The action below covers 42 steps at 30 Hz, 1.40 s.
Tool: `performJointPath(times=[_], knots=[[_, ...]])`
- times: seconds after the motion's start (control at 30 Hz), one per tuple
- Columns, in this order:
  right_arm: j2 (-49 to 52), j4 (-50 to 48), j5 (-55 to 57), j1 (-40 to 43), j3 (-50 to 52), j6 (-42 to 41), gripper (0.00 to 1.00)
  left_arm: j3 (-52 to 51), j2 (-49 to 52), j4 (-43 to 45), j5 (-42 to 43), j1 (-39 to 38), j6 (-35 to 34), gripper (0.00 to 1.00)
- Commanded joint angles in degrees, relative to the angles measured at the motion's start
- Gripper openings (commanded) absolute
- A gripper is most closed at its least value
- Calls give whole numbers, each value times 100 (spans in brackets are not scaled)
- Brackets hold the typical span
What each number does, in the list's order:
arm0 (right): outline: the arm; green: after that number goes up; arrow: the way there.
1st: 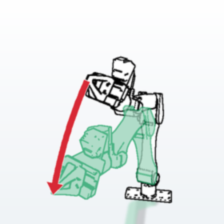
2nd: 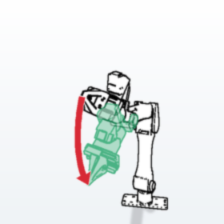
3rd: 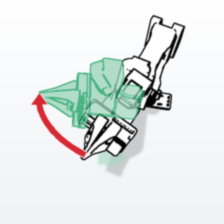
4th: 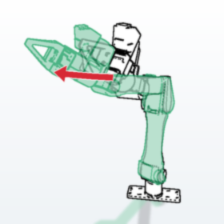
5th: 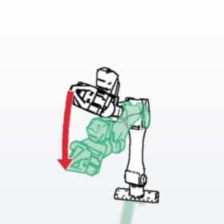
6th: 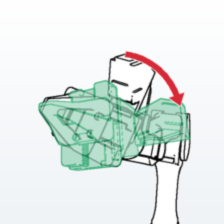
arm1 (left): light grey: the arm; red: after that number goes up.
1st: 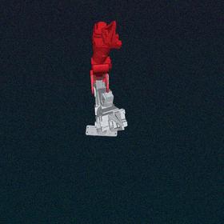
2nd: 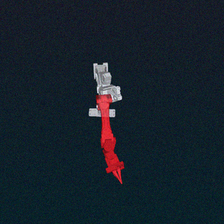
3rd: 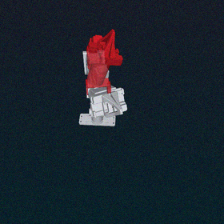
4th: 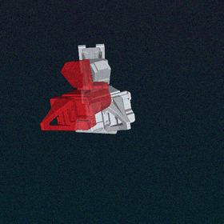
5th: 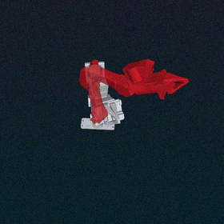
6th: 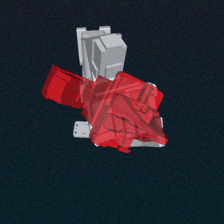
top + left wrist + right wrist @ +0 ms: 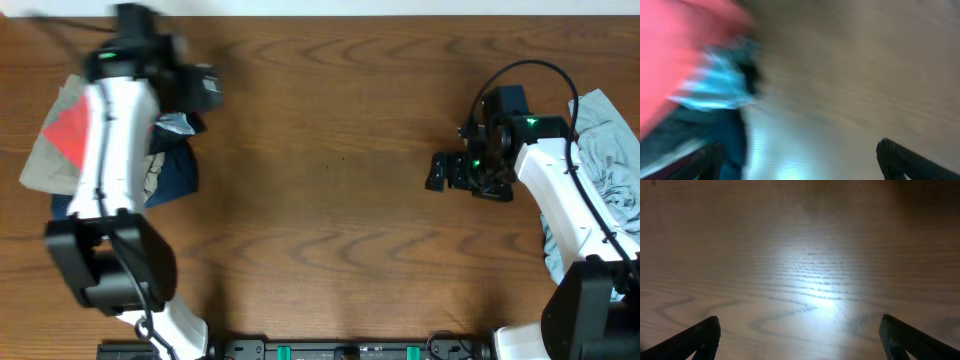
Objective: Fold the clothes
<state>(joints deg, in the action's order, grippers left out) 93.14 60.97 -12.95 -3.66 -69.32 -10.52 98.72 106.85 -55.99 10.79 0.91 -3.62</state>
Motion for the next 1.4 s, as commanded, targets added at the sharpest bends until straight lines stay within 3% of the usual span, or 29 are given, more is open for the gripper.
performJointPath(times=[0.0,0.13,0.23,0.47,0.7,1.07,1.37], knots=[[-70,4,-61,76,-72,363,99,-2,33,-551,-151,-560,780,98],[-79,243,-52,85,-79,590,99,0,-20,-1611,-828,-968,756,98],[-144,361,-52,87,-79,590,99,-2,-219,-2052,-737,-999,350,98],[-975,396,175,87,-74,350,99,-13,-1475,-2323,-232,-979,354,98],[-2312,153,634,57,179,153,99,-623,-3399,-1919,-249,-979,363,98],[-4172,-841,1209,61,1860,26,99,-3136,-6693,-343,-293,-977,667,98],[-4330,-844,1255,61,2035,28,99,-3464,-7252,-57,-286,-977,660,98]])
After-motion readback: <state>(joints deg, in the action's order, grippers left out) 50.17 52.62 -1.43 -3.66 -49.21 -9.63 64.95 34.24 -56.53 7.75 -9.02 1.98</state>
